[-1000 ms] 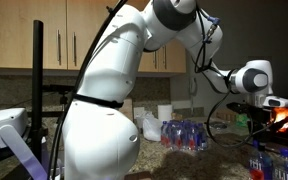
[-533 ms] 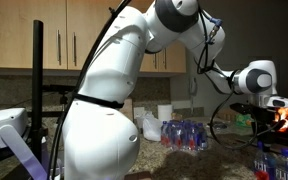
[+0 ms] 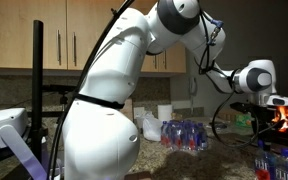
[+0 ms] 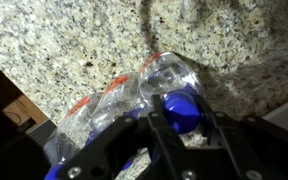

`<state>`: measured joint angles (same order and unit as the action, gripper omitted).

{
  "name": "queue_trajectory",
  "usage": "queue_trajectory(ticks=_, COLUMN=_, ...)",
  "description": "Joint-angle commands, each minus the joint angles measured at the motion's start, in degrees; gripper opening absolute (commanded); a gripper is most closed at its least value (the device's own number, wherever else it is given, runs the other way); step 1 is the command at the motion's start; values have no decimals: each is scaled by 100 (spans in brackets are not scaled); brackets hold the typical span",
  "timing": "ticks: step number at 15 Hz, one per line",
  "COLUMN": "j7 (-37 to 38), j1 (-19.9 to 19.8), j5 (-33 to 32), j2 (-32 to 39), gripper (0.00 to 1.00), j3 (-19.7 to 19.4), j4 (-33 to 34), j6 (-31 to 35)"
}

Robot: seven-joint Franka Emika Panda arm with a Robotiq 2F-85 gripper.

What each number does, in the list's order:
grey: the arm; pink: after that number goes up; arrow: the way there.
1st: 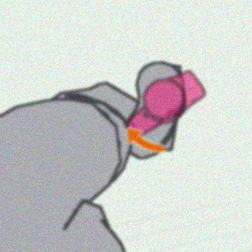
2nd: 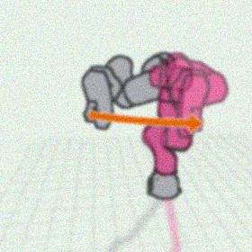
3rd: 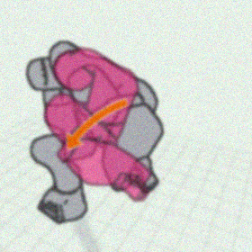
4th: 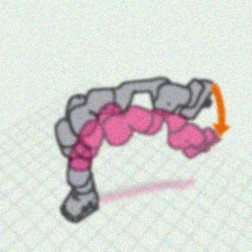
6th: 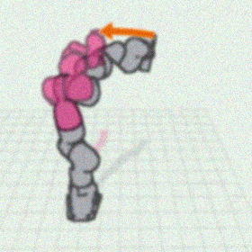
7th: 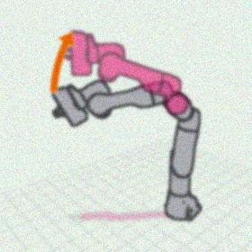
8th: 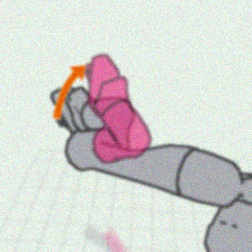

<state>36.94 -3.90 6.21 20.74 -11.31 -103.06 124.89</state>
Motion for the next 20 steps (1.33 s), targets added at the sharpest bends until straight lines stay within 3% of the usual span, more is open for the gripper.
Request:
queue_trajectory(ticks=1, j7=-11, j1=-30, j5=-110, j2=106, gripper=14, j3=24, j4=253, j6=-314)
queue_trajectory(ticks=7, j7=-42, j1=-37, j5=-91, j2=205, gripper=17, j3=28, j4=390, j6=-469)
queue_trajectory(ticks=8, j7=-51, j1=-41, j5=-83, j2=204, gripper=60, j3=31, j4=395, j6=-495)
queue_trajectory(ticks=10, j7=-65, j1=-45, j5=-89, j2=209, gripper=66, j3=31, j4=420, j6=-559)
queue_trajectory(ticks=15, j7=-70, j1=-48, j5=-94, j2=177, gripper=98, j3=31, j4=505, j6=-730)
queue_trajectory(ticks=20, j7=-46, j1=-21, j5=-17, j2=-355, gripper=100, j3=50, j4=231, j6=-587)
